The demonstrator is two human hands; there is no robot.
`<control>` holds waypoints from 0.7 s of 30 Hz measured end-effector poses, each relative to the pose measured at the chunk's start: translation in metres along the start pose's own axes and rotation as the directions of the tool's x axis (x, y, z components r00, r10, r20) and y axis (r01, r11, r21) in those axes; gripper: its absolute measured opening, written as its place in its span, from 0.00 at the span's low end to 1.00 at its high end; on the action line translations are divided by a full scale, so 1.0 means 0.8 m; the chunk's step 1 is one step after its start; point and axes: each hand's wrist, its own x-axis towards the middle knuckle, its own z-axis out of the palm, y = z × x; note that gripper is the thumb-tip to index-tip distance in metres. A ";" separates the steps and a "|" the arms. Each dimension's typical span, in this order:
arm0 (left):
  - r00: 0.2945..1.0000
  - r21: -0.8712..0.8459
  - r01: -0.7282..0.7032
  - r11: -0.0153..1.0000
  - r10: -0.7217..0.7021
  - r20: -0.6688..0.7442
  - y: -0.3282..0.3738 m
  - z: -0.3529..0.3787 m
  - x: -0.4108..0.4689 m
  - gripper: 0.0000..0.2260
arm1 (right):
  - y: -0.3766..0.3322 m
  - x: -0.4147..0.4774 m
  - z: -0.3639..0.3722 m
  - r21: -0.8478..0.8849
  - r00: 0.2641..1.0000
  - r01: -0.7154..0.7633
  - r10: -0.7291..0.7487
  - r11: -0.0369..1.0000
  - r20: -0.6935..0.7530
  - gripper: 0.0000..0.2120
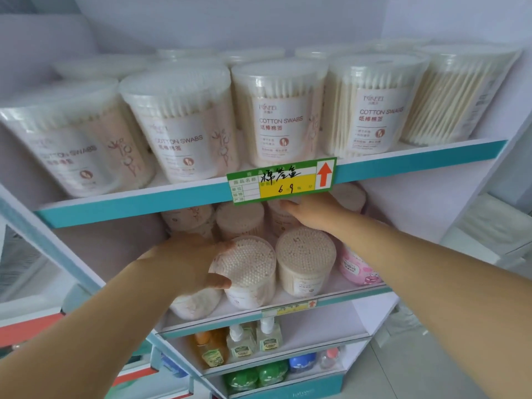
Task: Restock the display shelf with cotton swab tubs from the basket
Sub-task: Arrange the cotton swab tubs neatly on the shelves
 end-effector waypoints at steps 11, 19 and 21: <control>0.991 0.201 -0.036 0.979 0.060 -0.116 0.005 0.045 -0.026 0.23 | -0.006 0.060 0.026 -0.079 0.846 -0.250 0.257 0.965 0.467 0.11; 0.995 0.283 -0.043 0.958 0.067 -0.074 0.003 0.051 -0.025 0.23 | -0.026 0.025 -0.007 -0.218 0.911 -0.138 0.210 0.966 0.354 0.24; 0.998 0.193 0.010 0.981 0.003 -0.071 0.009 0.049 -0.030 0.25 | -0.027 0.005 -0.004 -0.232 0.962 -0.053 0.113 0.971 0.250 0.28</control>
